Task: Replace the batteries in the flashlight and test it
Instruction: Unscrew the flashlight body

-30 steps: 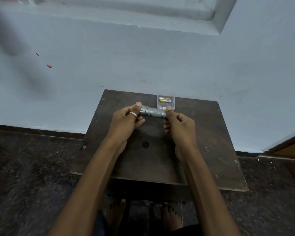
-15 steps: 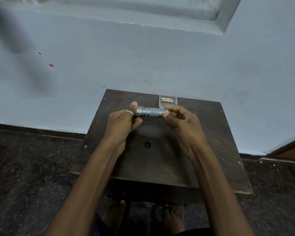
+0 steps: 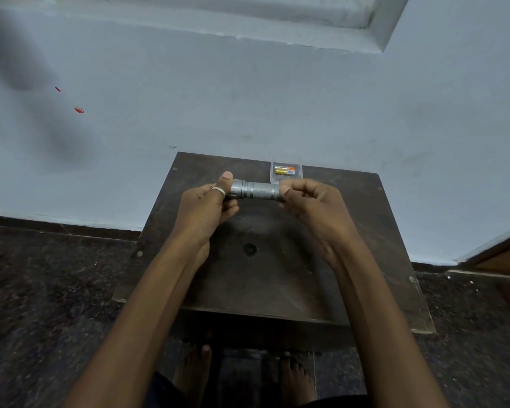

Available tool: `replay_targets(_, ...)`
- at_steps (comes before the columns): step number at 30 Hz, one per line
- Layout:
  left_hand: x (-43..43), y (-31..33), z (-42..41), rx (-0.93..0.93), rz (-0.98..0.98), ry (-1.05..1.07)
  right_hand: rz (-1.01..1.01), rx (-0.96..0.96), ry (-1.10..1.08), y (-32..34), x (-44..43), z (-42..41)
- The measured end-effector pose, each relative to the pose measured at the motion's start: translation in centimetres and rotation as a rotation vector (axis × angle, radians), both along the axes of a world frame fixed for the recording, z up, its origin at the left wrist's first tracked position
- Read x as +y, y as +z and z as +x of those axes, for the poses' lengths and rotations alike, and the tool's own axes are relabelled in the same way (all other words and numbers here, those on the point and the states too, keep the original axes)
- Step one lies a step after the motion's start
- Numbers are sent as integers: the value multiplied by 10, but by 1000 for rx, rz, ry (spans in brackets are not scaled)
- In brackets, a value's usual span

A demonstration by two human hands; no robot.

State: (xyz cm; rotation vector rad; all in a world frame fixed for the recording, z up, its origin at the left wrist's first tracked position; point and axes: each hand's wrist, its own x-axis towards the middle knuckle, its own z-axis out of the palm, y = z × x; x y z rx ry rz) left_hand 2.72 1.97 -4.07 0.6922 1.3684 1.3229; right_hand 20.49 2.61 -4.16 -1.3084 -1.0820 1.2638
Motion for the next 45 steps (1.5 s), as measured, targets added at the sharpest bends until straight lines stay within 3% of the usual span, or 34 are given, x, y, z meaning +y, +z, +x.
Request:
replay_targets(8, 1, 0, 1, -9, -26, -15, -55, 104, 40, 5, -2, 4)
replay_targets(13, -1, 0, 2, 13, -9, -28, -101, -89, 41, 4, -4, 4)
replay_targets(18, 0, -1, 0, 19, -11, -30, -31, 15, 60, 7, -3, 5)
replay_targets(21, 1, -3, -2, 13, -7, -31, -12, -17, 85, 9, -4, 9)
replay_targets(27, 1, -4, -1, -1, 6, -48, -101, 78, 56, 9, -4, 6)
replay_targets(31, 1, -3, 1, 8, 12, -58, -134, -57, 48, 5, -2, 4)
replay_targets(45, 1, -3, -2, -33, 5, -42, -75, 122, 47, 9, -1, 9)
